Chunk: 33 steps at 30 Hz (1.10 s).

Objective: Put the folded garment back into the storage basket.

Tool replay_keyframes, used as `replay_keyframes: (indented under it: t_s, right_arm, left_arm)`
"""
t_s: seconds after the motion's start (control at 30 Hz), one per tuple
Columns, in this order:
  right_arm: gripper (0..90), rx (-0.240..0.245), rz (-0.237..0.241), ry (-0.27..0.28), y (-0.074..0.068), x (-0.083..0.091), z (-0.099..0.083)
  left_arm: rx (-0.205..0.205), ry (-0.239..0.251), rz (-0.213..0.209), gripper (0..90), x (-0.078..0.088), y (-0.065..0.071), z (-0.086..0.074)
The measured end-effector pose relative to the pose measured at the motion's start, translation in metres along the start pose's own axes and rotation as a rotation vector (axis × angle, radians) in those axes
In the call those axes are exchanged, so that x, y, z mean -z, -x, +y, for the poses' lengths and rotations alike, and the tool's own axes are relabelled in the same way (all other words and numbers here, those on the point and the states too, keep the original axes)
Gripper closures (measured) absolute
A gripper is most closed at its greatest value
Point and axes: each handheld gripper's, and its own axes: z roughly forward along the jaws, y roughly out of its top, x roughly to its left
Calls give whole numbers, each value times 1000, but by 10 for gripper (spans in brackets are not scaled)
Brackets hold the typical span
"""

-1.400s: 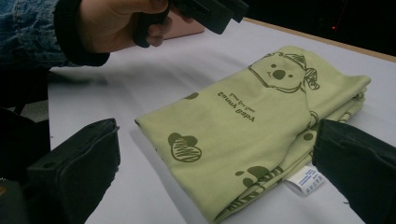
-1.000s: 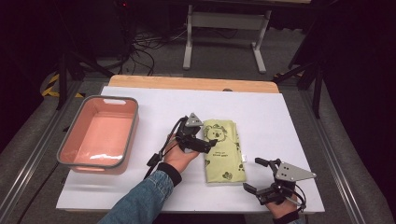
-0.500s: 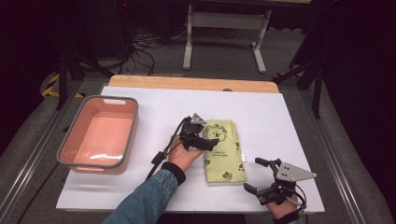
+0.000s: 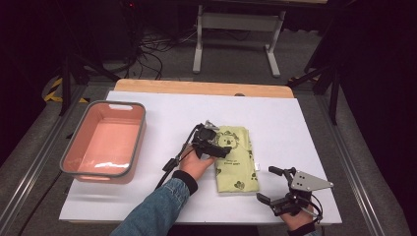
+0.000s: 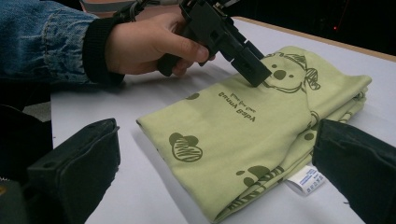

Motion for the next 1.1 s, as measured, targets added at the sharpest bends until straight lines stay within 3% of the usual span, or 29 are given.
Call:
replay_keyframes:
  t_s: [0.3, 0.47, 0.6, 0.93, 1.1]
  right_arm:
    - [15, 1, 1, -1, 0, 0, 0]
    - [15, 0, 2, -1, 0, 0, 0]
    - [15, 1, 2, -1, 0, 0, 0]
    - [18, 1, 7, -3, -1, -1, 0]
    - [18, 1, 7, -4, -1, -1, 0]
  left_arm:
    - [30, -43, -5, 137, -6, -1, -1]
    - [8, -55, 12, 175, -7, 5, -1]
    - [-40, -56, 48, 220, -10, 14, -3]
    - [-59, -71, 57, 392, -9, 24, -3]
    - [-39, -80, 37, 524, -9, 27, -3]
